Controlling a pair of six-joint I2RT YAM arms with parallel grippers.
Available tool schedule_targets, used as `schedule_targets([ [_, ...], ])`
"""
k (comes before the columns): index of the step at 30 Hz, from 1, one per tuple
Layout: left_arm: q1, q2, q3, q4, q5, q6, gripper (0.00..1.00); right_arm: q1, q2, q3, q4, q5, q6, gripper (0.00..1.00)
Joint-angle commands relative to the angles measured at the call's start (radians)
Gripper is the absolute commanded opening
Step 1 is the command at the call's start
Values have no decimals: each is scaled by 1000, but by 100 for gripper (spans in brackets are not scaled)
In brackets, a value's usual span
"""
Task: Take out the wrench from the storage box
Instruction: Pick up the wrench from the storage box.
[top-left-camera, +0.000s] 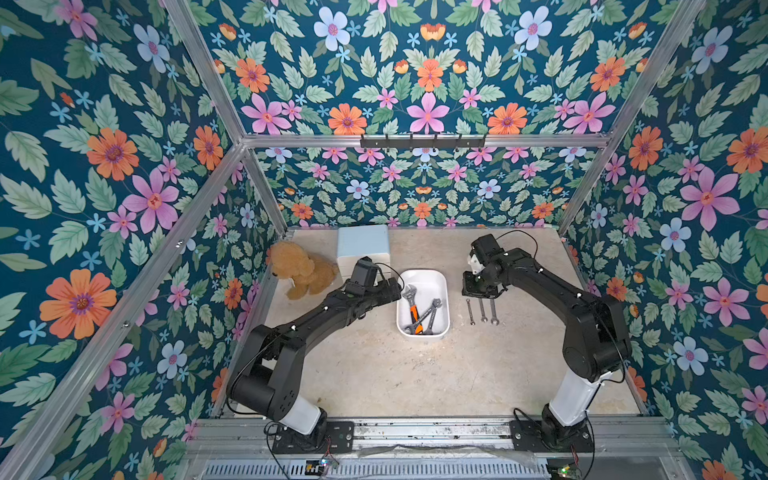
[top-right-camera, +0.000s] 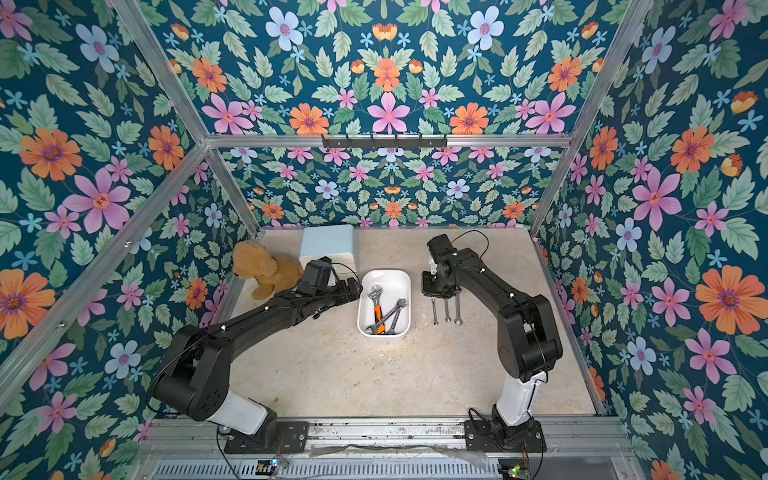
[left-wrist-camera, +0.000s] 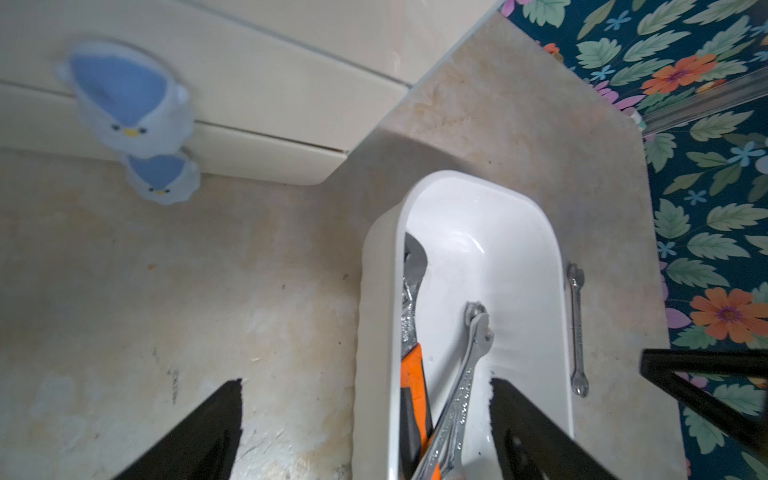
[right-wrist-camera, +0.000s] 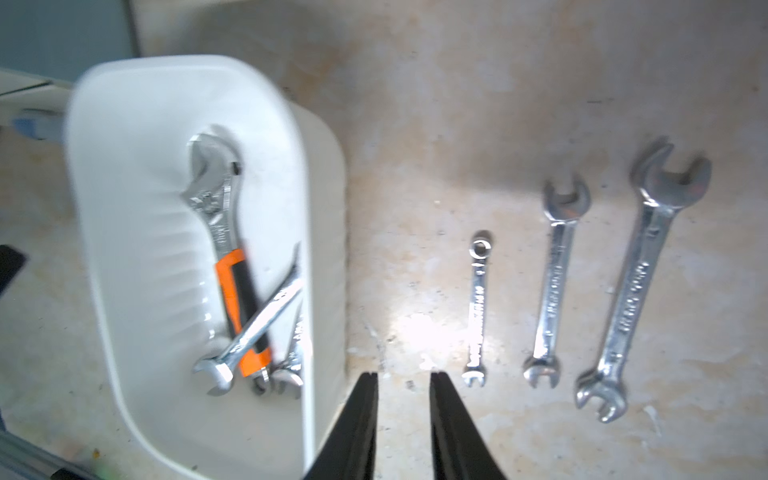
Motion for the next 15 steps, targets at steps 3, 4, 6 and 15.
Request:
schedule_targets([
  [3,14,-15,-8,-23,-41,3,96,104,45,75,-15,35,266,27],
  [4,15,-15,-8,-25,-43,5,95,132,50,78,11,53,321,28],
  [6,15,-13,-9,-28,-45,8,95,171,62,82,53,66,412,30],
  [15,17,-12,-29,-35,-24,20,96,249,201,184,-40,131,620,37],
])
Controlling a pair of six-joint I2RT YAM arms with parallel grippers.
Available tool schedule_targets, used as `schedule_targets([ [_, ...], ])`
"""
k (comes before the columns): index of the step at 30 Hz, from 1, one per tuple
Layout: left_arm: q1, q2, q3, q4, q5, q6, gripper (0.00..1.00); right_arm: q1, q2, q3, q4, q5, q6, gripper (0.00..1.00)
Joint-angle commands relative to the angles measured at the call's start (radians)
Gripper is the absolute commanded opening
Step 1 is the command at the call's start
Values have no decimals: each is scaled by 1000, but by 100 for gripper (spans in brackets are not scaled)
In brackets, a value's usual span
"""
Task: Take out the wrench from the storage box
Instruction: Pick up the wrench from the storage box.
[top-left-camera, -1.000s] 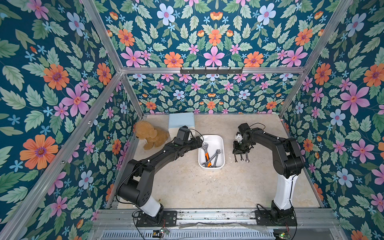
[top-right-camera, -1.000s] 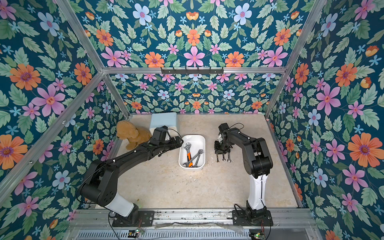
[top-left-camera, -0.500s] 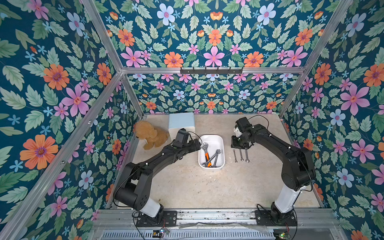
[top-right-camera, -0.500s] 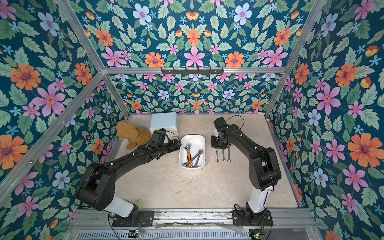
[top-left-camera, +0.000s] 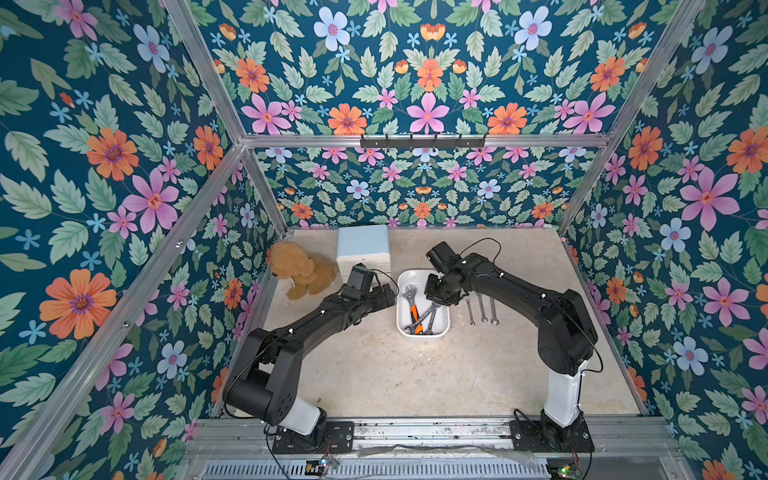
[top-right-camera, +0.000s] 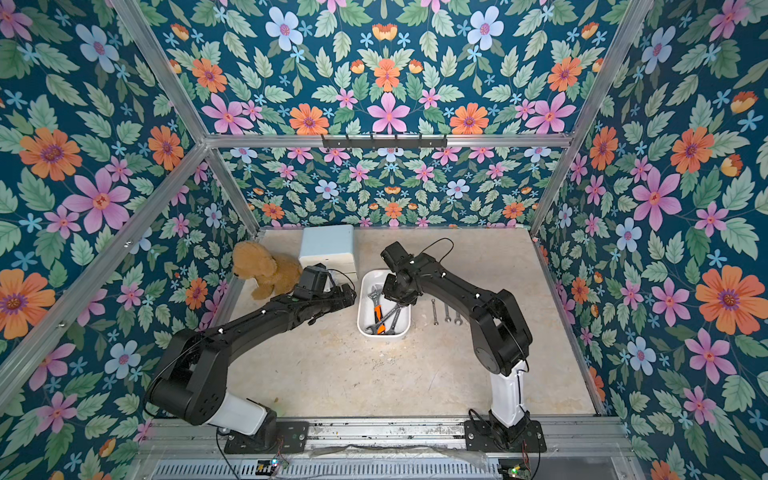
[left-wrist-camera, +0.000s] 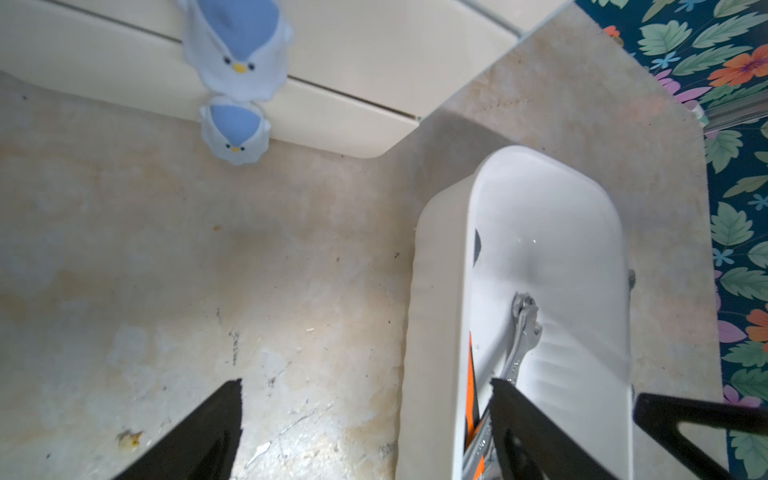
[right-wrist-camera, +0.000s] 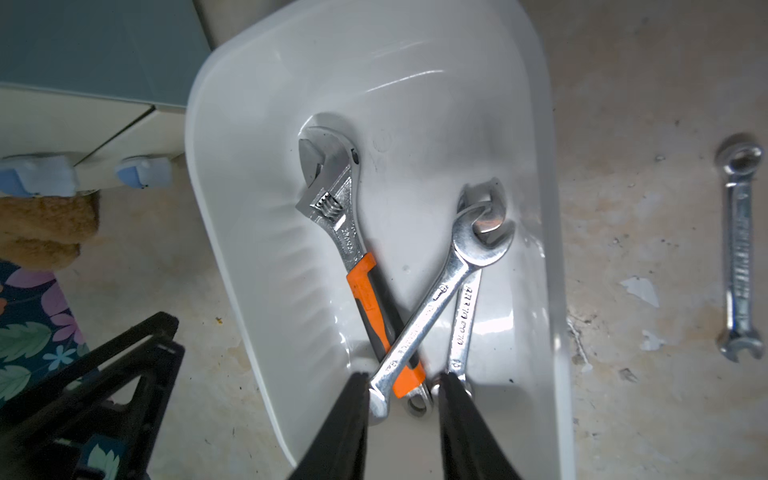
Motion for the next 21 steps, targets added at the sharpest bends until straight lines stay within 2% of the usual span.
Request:
schedule_targets([
  [1,1,-1,10,-2,14,18,96,15,46,49,-67,50,111,37],
  [11,0,-15,1,15,28,16,96,18,145,69,-57,-33,187,37],
  [21,1,-1,-2,27,38,13,96,21,152,40,-56,-43,217,37],
])
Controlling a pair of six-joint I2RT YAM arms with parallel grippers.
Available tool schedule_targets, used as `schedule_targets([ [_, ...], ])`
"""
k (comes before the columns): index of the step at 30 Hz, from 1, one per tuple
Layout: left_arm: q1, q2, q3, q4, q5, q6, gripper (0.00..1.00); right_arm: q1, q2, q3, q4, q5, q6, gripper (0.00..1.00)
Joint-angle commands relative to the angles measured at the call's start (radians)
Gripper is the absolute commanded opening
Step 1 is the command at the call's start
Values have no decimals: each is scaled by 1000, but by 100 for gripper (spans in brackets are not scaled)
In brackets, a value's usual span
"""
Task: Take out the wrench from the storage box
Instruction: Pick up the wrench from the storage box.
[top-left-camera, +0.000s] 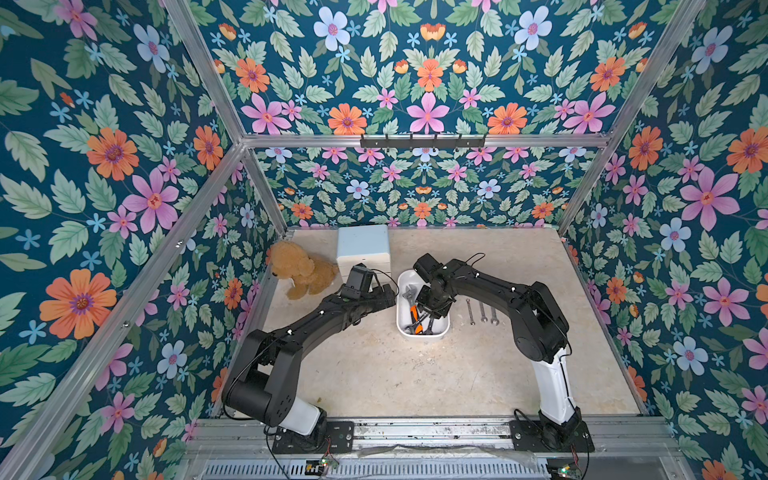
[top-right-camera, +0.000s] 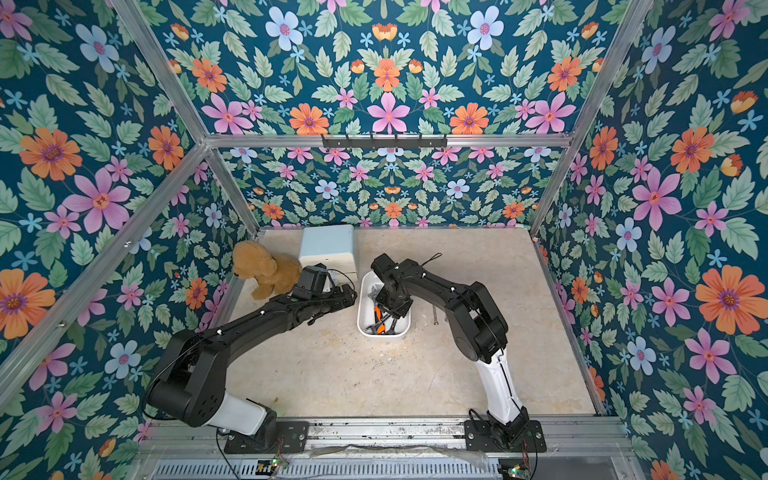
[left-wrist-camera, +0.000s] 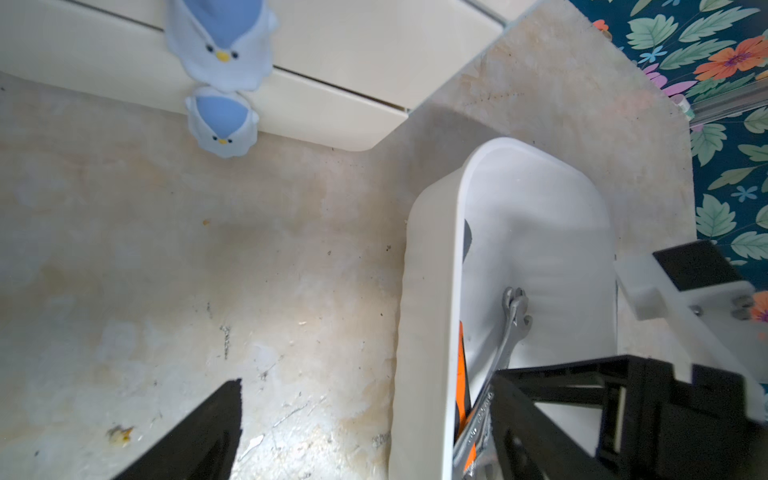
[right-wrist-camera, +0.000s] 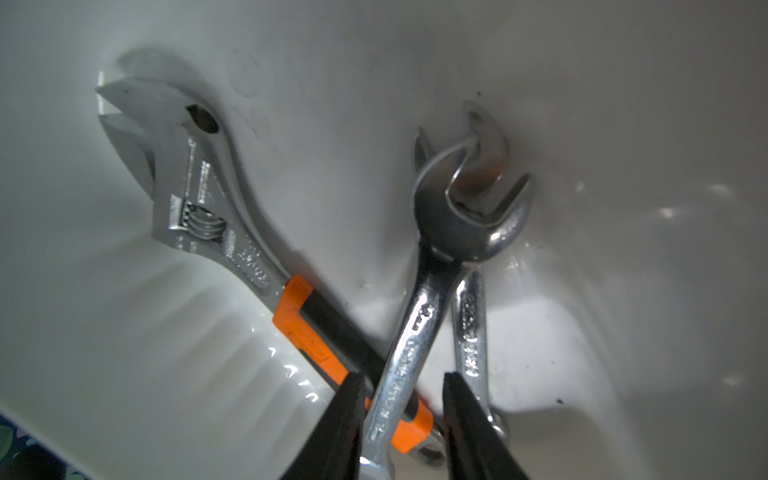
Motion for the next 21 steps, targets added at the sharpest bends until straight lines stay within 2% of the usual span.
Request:
schedule_targets([
  [1,1,5,1,18,3,9,96,2,3,-2,-9,-4,20,37],
  [9,1,-2,-2,19,-2,9,96,2,41,22,-7,-17,11,35],
  [17,0,-6,-3,19,-6,7,96,0,71,44,-11,-10,-12,24],
  [21,1,-6,-4,23,-6,8,96,-2,78,46,-10,-10,-20,23],
])
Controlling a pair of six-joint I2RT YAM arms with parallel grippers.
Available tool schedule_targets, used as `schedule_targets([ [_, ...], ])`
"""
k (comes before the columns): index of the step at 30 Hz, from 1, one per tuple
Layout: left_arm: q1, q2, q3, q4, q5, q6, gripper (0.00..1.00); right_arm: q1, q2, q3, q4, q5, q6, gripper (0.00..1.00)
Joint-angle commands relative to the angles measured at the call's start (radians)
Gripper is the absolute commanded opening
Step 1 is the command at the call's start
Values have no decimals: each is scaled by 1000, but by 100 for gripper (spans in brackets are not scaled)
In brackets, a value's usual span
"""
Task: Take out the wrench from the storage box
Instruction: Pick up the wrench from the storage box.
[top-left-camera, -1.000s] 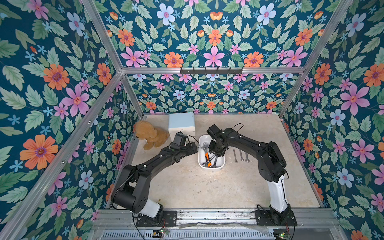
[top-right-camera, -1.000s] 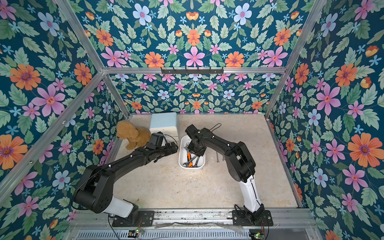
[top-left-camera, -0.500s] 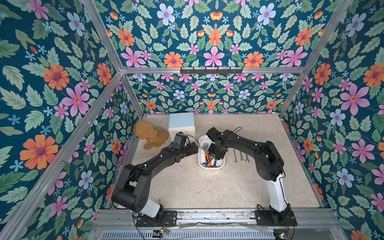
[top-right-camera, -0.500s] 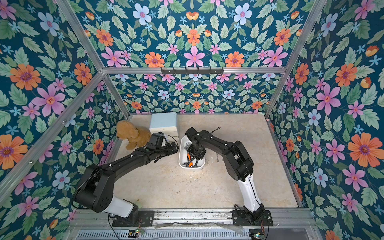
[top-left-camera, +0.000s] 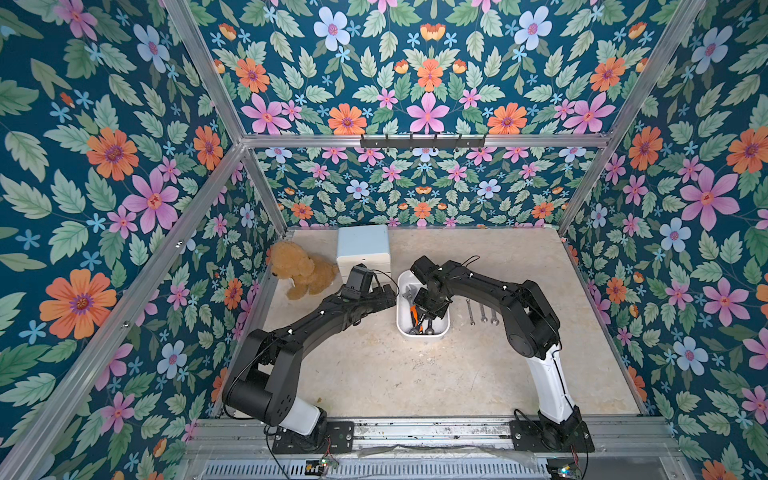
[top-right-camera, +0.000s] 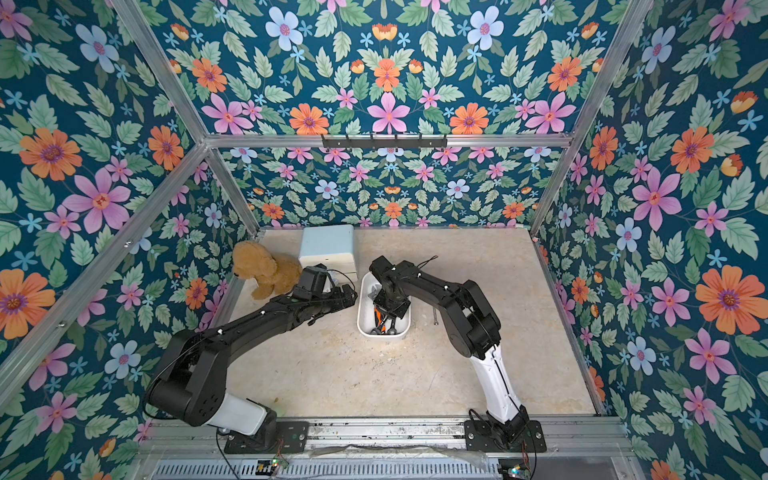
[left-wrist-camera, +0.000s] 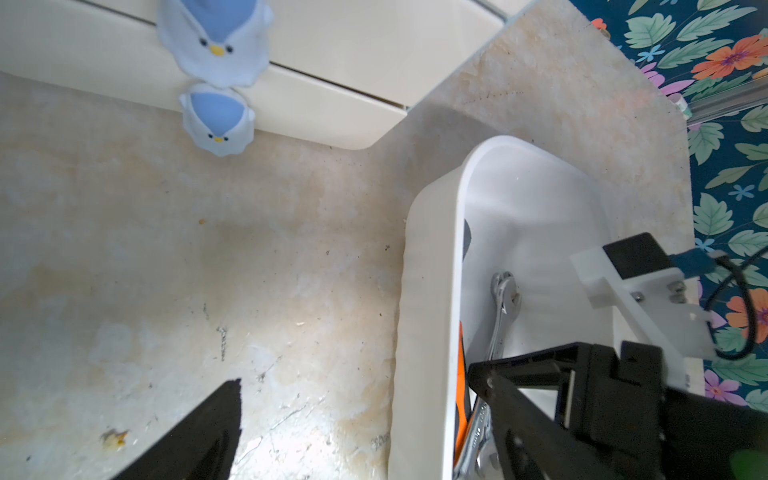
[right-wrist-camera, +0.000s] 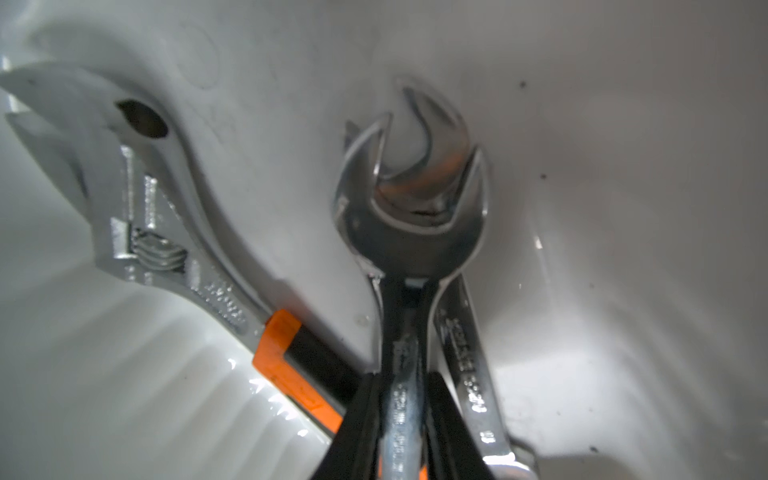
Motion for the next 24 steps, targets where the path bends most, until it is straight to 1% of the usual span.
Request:
schedule_targets([
  [1,1,-5,0,17,-6,8,96,-1,8,4,-16,9,-17,22],
  [12,1,4,0,29,0,4,96,-3,-15,11,-25,33,-72,5],
  [18,0,5,0,32,3,1,96,-4,-14,47,-43,20,-165,0],
  [24,0,2,-3,35,5,1,96,-3,-10,92,-79,23,-247,0],
])
